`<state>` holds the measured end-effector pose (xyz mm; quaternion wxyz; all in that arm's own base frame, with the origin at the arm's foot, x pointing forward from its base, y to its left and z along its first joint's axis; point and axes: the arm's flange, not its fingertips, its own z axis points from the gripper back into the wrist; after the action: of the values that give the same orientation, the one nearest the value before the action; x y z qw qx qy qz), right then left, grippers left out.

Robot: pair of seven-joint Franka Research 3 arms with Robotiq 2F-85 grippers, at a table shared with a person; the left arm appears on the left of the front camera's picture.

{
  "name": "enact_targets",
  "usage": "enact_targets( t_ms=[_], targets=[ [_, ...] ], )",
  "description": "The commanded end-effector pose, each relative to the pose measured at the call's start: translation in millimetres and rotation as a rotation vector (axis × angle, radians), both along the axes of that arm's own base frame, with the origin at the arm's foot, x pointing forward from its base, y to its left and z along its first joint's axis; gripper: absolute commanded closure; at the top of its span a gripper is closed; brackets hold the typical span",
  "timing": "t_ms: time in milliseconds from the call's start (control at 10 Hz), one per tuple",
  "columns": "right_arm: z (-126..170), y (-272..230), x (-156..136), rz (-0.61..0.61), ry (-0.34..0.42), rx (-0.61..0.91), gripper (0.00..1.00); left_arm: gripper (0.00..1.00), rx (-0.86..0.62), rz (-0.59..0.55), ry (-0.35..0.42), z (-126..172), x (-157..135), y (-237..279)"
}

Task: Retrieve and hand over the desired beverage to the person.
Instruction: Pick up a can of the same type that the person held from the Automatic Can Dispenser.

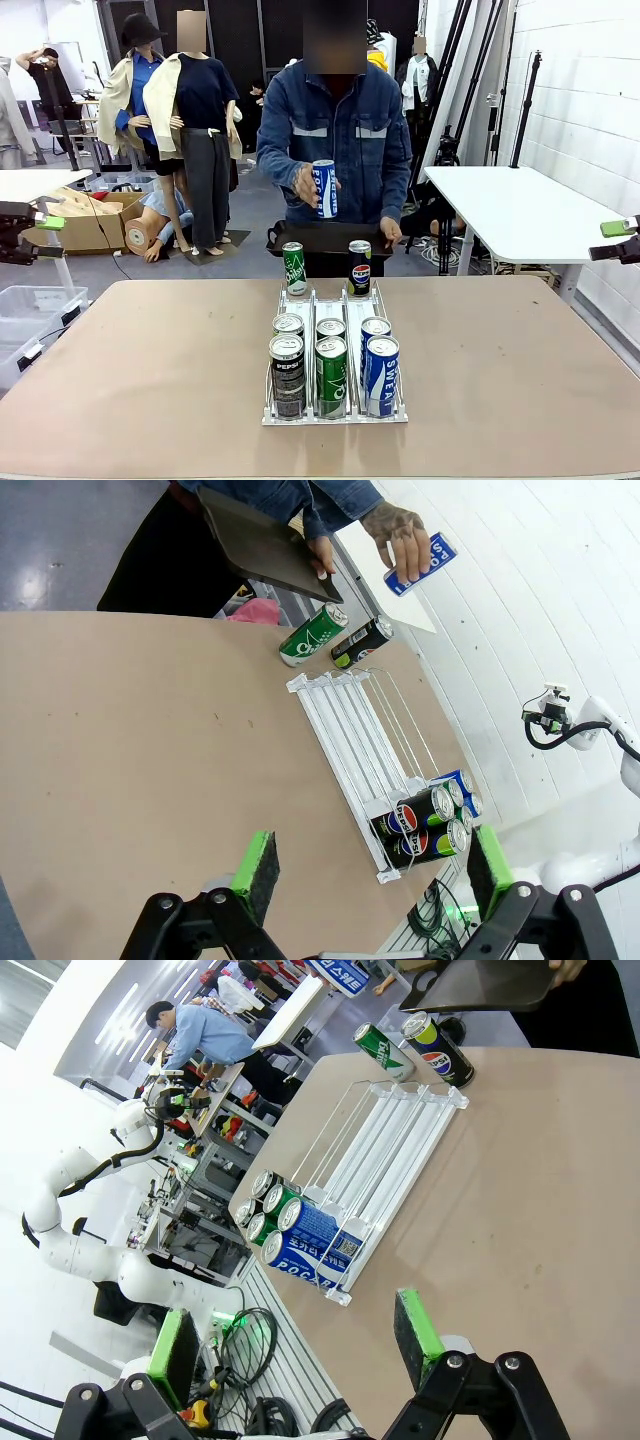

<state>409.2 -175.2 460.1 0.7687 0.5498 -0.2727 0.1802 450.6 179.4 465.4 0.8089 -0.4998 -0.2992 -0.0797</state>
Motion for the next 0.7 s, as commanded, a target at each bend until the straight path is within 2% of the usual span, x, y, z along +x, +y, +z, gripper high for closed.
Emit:
enact_targets(
  t_ms=[0, 600],
  targets=[
    [-1.3, 0.2, -1.0, -0.001, 0.0, 0.005, 0.0, 0.0, 0.006, 0.001, 0.006, -0.3, -0.6, 1.3],
    [-1.3, 0.2, -1.0, -0.001, 0.0, 0.005, 0.0, 0.0, 0.006, 0.001, 0.006, -0.3, -0.6, 1.3]
  ],
)
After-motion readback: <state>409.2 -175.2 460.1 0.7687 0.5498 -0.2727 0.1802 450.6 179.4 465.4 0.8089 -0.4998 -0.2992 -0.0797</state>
